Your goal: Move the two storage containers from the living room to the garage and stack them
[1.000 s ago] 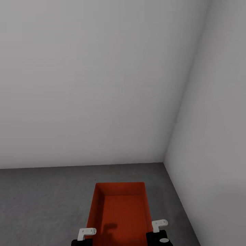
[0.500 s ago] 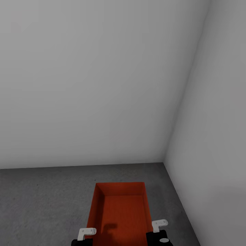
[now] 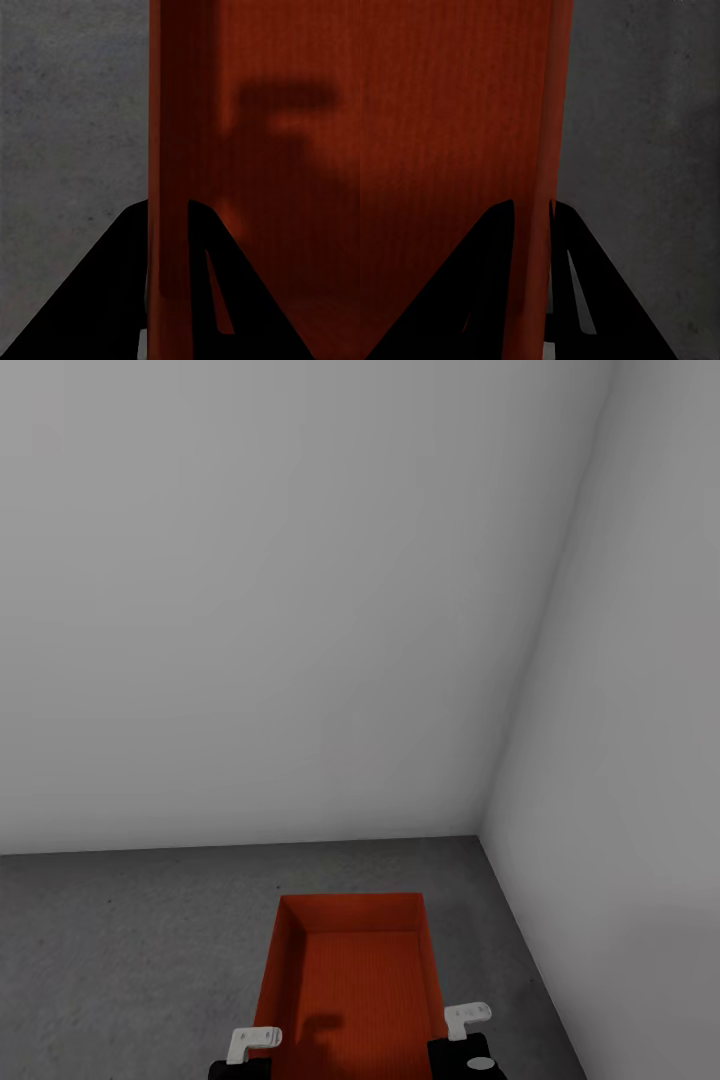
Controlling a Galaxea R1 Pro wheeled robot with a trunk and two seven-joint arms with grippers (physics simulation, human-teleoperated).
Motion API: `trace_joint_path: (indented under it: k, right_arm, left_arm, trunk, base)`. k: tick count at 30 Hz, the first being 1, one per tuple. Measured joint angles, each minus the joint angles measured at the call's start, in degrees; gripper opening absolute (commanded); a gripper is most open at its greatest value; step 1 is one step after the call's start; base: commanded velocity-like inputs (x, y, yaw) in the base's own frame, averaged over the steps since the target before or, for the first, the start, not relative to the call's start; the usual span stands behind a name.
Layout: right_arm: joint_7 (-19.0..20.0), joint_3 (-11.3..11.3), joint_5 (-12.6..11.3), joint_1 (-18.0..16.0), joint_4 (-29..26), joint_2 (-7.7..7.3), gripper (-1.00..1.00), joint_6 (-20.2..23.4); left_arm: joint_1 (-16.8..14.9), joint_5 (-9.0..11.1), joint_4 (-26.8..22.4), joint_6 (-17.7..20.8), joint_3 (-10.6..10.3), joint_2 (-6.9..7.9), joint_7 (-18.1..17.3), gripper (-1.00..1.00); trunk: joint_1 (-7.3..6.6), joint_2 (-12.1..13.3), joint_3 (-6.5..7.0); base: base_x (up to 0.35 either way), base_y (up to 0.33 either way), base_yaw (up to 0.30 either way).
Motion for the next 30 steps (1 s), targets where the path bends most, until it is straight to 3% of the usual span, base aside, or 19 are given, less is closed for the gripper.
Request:
trace_joint_path:
  k: [8,10,30]
  right_arm:
    - [-0.01,-0.06,0.00,-0.01,0.02,0.01,-1.00,0.03]
    - [0.67,-1.89,1.36,0.01,-0.50,0.10,-1.00,-0.10]
    - [2.52,-14.21,14.12,0.00,-0.40,1.56,-1.00,-0.09]
  left_arm:
    - [0.00,0.00,-0.06,0.11,-0.03,0.01,0.00,-1.00]
    - [-0.52,0.41,0.12,-0.11,-0.46,0.59,-0.91,-1.00]
    - [-0.53,4.01,0.12,0.29,-4.15,0.61,-0.51,-1.00]
  trunk:
    - [-0.02,-0.01,0.00]
    - [0.07,0.01,-0.01]
    - [0.00,0.00,0.00]
  base:
    - [0.127,0.000,0.000]
    - [0.000,0.000,0.000]
    - [0.000,0.000,0.000]
